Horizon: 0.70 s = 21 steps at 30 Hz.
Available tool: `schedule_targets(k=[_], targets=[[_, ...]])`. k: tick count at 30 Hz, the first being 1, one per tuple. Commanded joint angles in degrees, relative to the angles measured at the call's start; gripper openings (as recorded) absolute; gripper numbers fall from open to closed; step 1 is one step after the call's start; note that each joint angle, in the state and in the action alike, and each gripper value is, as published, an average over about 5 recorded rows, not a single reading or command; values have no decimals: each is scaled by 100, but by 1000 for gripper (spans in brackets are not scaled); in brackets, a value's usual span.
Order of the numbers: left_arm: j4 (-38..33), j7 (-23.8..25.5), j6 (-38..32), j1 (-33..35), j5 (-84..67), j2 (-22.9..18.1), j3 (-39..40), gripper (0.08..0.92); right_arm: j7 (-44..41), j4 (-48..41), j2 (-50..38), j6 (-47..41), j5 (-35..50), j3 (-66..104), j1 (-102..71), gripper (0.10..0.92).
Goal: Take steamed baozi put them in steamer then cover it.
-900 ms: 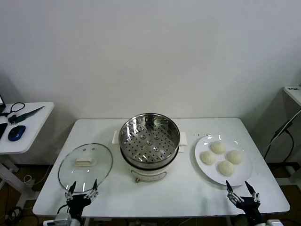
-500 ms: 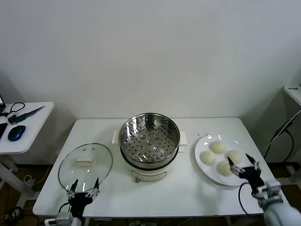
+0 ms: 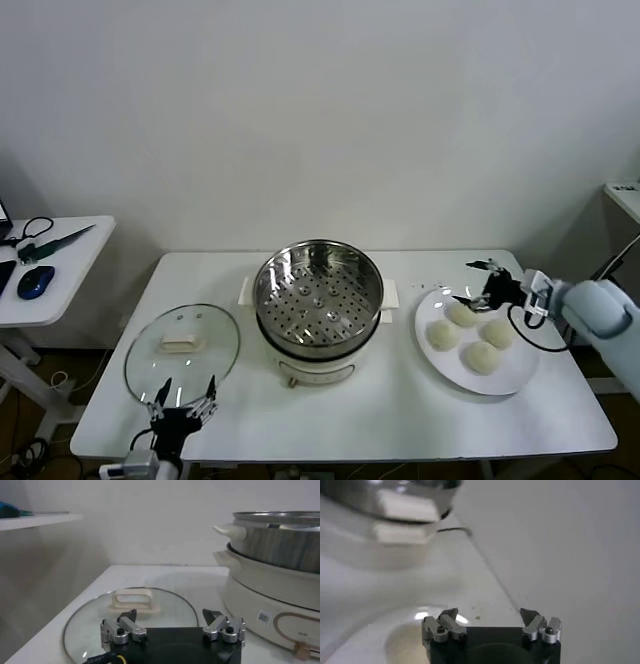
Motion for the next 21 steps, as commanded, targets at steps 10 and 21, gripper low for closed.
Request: schedule_targets(k=[10, 21], targets=[[169, 8, -142, -33, -27, 7, -10, 823, -1835, -1970, 1143, 412, -670, -4516, 3576, 823], [231, 4, -164, -35, -56, -16, -26, 823, -1260, -2701, 1787, 220, -976, -3186, 2225, 823]])
